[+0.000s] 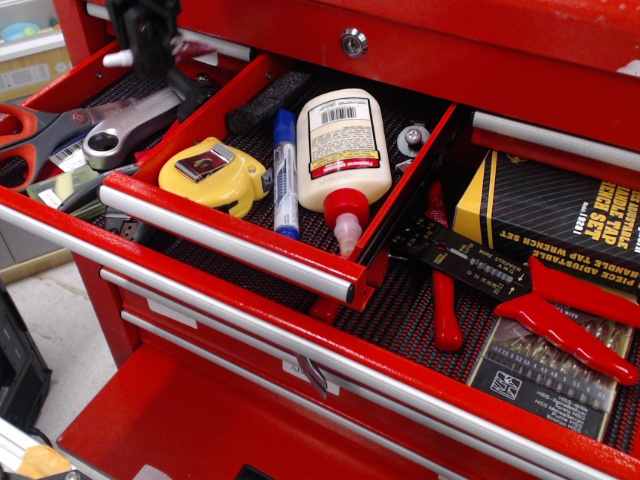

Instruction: Pick up glue and put into drawer

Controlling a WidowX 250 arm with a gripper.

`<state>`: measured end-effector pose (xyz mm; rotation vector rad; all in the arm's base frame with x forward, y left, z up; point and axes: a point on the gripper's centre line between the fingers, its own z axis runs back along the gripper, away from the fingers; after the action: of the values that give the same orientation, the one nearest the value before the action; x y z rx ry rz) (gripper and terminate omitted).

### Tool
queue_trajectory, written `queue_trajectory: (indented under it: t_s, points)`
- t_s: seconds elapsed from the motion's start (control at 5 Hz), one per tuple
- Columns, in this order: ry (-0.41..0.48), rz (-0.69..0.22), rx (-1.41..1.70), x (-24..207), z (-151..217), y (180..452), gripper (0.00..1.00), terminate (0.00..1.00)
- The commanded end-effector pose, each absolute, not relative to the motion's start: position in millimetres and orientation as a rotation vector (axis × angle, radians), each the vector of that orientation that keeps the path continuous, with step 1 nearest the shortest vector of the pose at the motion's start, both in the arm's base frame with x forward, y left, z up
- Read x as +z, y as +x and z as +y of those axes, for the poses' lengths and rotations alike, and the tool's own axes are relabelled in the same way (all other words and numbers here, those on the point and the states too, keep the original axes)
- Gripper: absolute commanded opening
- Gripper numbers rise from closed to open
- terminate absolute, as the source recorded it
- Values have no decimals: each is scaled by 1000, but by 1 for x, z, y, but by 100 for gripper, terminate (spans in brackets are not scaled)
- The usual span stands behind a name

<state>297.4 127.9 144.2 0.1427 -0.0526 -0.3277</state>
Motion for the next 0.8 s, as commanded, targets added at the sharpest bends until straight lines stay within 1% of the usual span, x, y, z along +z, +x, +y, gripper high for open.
queue_trajectory:
  t_s: [0.0,0.2,0.4,0.6]
  points:
    - [129,-154,-166,167,50,284,0,0]
    - [146,-178,-189,153,18,285,0,0]
    - [190,-270,-150,134,-4,290,100,0]
    - [190,-270,-150,134,-4,290,100,0]
